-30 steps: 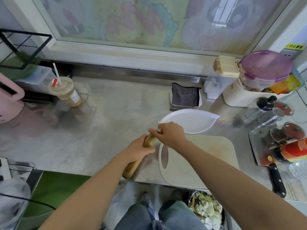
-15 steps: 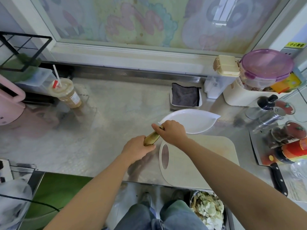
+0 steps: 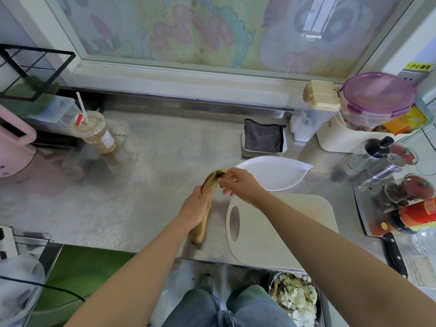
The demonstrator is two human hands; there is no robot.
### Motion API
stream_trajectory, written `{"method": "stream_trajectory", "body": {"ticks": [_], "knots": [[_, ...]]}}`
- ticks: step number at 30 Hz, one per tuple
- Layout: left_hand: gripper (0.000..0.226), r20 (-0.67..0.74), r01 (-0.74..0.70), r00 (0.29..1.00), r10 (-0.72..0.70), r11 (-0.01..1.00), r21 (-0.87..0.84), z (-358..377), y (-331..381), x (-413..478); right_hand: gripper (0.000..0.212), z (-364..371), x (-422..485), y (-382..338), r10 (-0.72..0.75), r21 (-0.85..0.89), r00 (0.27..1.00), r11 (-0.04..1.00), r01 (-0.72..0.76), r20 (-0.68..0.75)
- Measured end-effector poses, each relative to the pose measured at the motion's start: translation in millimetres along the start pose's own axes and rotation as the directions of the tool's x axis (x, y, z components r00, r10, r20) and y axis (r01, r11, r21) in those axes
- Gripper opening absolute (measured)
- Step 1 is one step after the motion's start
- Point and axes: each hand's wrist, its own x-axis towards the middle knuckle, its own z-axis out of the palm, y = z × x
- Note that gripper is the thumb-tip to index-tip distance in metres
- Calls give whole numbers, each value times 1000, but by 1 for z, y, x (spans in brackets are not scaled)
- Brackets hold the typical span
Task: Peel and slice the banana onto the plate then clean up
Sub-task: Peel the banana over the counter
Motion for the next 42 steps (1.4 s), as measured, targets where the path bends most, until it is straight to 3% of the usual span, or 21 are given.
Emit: {"method": "stream_trajectory", "body": {"ticks": [3,6,11,16,18,21,23,25,26,28,30,32,36,38,39,41,42], "knots": [[35,-118,-122,985,129,990,67,0,0,-1,30,2,-3,-1,45,323,997,946,-20,-70],[40,-230,-217,945,233,972,94,-1,6,-4,31,8,-11,-6,97,595,995,800,-82,7],[38,-222,-285,923,315,945,158,0,12,-7,19,6,-12,-27,99,599,995,794,-99,33],[35,-295,-331,838,458,858,392,-4,13,-7,21,-6,-11,-33,89,619,992,775,-126,91],[34,-215,-353,881,421,888,294,-7,12,-7,18,-9,-8,-37,116,631,986,758,-167,122],[33,-12,-320,947,320,947,12,-13,19,-8,18,-12,-4,-38,163,641,978,739,-209,130],[25,-24,-261,964,264,929,-262,-16,26,-7,26,-10,-2,-34,159,664,982,724,-188,104],[26,-100,-143,989,106,834,-533,-18,30,-3,30,-9,-4,-24,129,573,989,807,-144,68],[29,-113,-66,993,-11,757,-650,-19,28,1,31,-11,-7,-19,96,435,991,891,-125,89],[36,-52,80,971,-234,522,-850,-24,22,8,31,-11,-16,-6,67,176,959,977,-118,274],[43,37,160,930,-367,312,-936,-28,14,14,28,-7,-25,3,35,153,913,983,-105,407],[41,119,214,909,-399,202,-956,-28,12,14,26,-3,-28,4,-52,266,955,963,-30,293],[49,226,270,921,-318,103,-957,-20,24,7,35,-1,-28,-8,-161,367,986,920,134,44],[55,286,341,912,-294,156,-927,-22,30,3,35,-6,-27,-12,-186,392,982,903,177,-14],[60,316,403,898,-308,282,-871,-25,33,-1,33,-9,-26,-13,-192,390,980,900,194,-43],[72,222,439,898,-380,738,-512,-32,30,-9,29,-17,-26,-15,-199,381,977,899,215,-81],[75,60,378,925,-375,898,-224,-35,25,-9,29,-20,-25,-16,-200,379,976,900,216,-82]]}}
